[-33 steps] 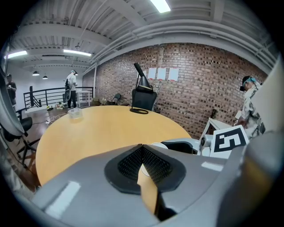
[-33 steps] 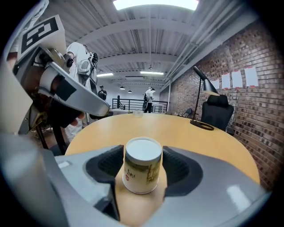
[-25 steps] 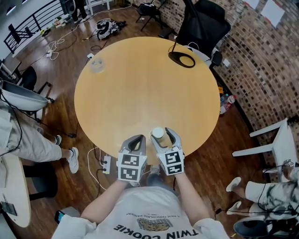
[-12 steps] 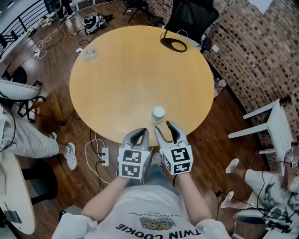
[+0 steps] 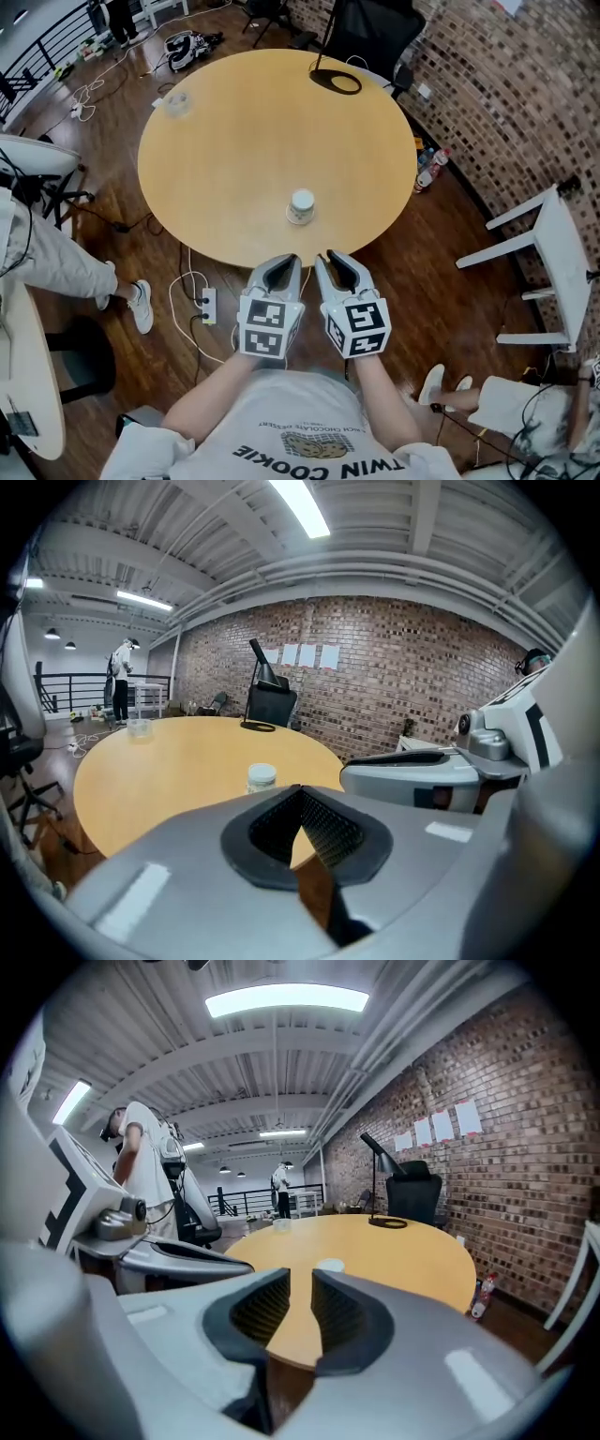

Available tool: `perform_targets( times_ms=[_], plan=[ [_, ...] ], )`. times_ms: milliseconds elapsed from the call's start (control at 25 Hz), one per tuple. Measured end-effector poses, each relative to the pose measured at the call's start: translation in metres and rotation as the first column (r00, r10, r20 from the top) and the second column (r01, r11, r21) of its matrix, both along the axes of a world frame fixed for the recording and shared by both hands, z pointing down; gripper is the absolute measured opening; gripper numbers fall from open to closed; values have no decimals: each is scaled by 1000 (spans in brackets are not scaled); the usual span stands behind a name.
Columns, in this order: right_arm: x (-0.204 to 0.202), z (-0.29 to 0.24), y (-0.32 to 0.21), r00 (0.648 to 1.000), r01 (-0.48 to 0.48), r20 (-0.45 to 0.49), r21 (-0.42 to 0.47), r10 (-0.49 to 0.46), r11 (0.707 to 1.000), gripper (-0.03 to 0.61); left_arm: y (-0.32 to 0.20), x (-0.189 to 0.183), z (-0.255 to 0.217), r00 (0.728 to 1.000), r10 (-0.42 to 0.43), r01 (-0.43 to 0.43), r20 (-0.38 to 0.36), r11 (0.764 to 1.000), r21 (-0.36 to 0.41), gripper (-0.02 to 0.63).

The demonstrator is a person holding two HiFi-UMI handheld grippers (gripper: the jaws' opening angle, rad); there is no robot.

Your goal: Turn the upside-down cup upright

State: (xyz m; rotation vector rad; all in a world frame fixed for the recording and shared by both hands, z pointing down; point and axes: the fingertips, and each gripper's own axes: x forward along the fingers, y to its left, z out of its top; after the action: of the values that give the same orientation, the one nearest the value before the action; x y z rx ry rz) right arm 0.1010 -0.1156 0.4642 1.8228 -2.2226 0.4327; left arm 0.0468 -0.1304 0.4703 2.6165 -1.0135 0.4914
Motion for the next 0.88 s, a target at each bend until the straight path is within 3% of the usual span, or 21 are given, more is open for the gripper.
perform_targets(
  times_ms=[400, 880],
  plan=[
    [32, 6, 113, 997, 42, 64, 15, -43, 999, 17, 116, 45, 3, 999, -23, 22, 32, 999, 32, 6],
    [24, 8, 206, 988, 122, 93, 8, -122, 993, 17, 213, 40, 2, 992, -113, 111, 58, 993, 41, 6]
  ],
)
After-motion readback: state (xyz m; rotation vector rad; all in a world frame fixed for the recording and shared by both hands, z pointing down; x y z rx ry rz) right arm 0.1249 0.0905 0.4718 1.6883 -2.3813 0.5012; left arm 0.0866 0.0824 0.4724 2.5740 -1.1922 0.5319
